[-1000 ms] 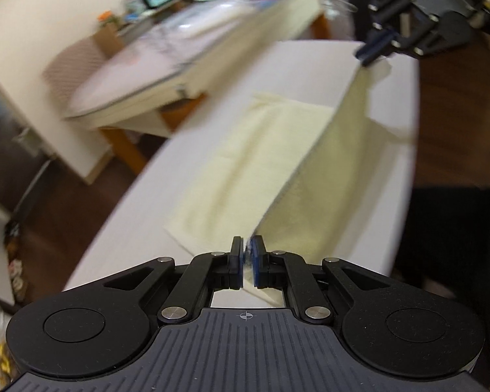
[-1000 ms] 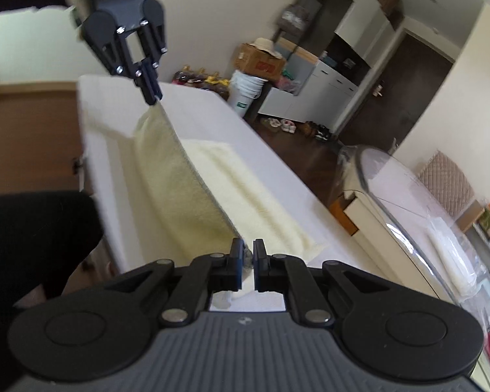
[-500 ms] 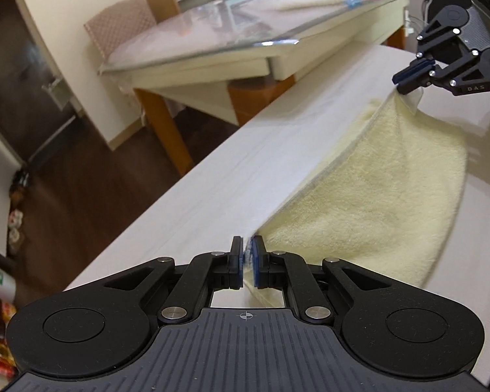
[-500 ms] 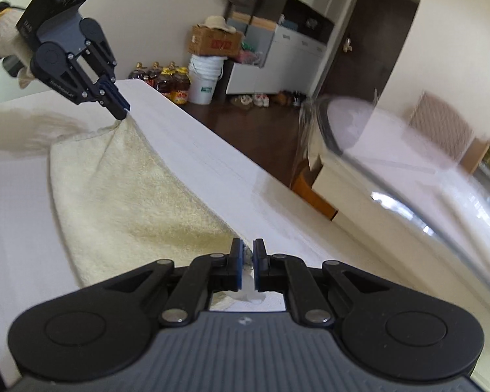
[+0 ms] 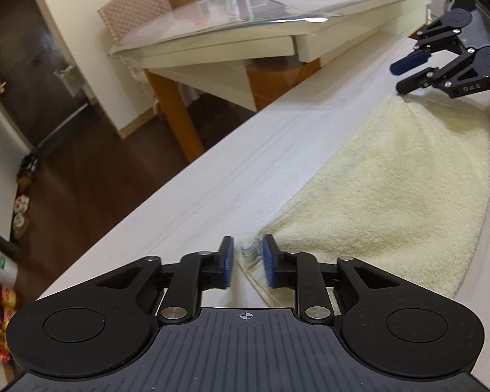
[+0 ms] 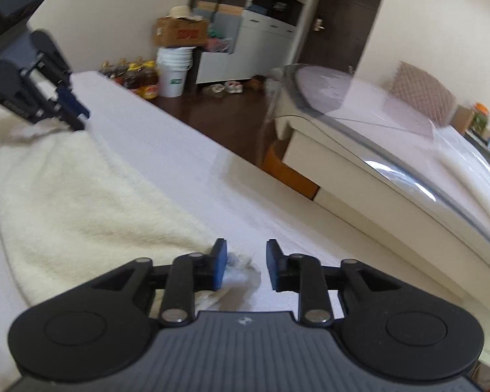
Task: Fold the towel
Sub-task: 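Release the folded edge from both grippers onto the towel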
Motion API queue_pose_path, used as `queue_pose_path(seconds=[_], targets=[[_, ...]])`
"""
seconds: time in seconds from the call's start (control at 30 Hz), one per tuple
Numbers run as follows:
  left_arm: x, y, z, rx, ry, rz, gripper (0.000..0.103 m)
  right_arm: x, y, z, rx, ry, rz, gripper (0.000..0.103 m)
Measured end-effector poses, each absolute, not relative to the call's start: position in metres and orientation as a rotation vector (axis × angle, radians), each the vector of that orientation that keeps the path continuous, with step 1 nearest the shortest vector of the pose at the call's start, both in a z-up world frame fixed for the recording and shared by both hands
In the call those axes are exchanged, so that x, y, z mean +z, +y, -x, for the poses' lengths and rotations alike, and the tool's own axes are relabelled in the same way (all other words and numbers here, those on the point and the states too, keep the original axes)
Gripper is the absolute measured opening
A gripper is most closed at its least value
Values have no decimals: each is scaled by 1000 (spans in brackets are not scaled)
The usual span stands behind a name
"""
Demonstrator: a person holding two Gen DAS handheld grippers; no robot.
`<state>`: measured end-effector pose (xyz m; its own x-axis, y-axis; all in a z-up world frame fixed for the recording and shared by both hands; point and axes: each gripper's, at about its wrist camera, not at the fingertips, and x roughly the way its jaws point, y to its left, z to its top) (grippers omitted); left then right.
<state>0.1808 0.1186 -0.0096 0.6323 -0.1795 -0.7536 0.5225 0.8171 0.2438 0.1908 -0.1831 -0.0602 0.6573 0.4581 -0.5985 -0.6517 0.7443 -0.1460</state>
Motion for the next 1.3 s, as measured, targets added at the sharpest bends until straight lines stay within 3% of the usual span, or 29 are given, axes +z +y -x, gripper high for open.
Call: queue_pose_path(seconds=[0.2,0.53,0.77,0.83,1.07,1.2,1.3], targets=[[2,138,-177,-413,775,-368,33,-41,-190,-160,644,514,310,35],[-13,122,-181,-446,783,-452,32,-42,-147,-77,791,497,375,41],[-11,121,-152,-412,833,-448,12,-47,-129,-41,835,490,431,42],[-12,120,-137,-403,846,-471,11,-47,-126,-29,841,474,446,42],[-1,146,-95,-352,803,-394,19,-44,-95,-5,849,408,512,42],[9,159,-82,-315,780,-383,33,-42,-54,-3,884,395,552,41],[16,167,-74,-306,769,-369,34,-41,-21,-9,926,411,576,39]])
